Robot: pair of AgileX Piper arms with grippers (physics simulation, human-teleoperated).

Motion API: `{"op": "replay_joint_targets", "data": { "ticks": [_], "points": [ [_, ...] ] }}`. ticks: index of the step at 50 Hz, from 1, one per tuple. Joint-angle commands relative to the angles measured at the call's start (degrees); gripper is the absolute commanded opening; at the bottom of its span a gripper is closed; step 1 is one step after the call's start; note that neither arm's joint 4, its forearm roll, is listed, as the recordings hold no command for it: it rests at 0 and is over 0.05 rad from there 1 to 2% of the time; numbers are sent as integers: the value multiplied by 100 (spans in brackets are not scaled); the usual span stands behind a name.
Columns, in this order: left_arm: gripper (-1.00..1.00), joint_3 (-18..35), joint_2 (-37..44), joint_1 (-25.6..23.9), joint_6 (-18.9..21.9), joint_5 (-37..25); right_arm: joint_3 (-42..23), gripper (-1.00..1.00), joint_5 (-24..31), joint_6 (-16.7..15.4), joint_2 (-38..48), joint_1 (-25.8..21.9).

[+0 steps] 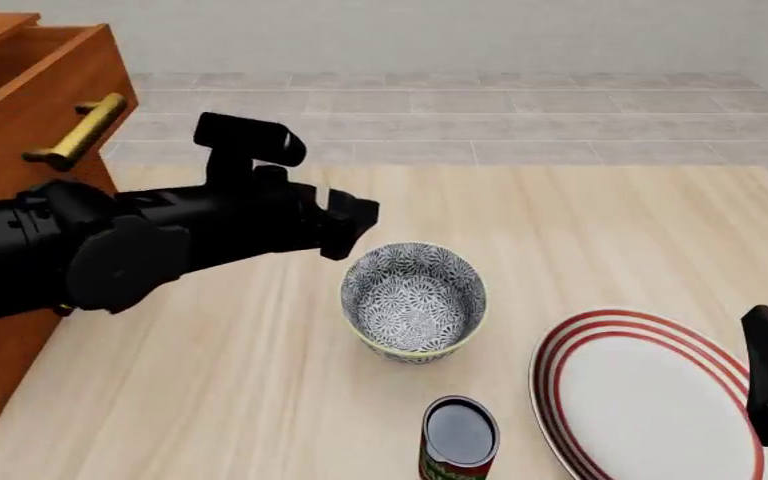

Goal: Put the bowl on top of the cabinet.

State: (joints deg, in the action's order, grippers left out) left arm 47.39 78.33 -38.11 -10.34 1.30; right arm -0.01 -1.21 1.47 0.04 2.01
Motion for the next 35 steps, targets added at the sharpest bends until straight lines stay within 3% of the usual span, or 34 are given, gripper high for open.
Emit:
{"op": "replay_joint_targets", "data": {
  "ticks": [1, 35],
  "points": [
    [100, -124, 178, 13, -25, 171, 0, 100, -5, -2, -1, 4],
    [100, -294, 740, 132, -329, 604, 0, 100, 12, -1, 1, -7]
  ]
}}
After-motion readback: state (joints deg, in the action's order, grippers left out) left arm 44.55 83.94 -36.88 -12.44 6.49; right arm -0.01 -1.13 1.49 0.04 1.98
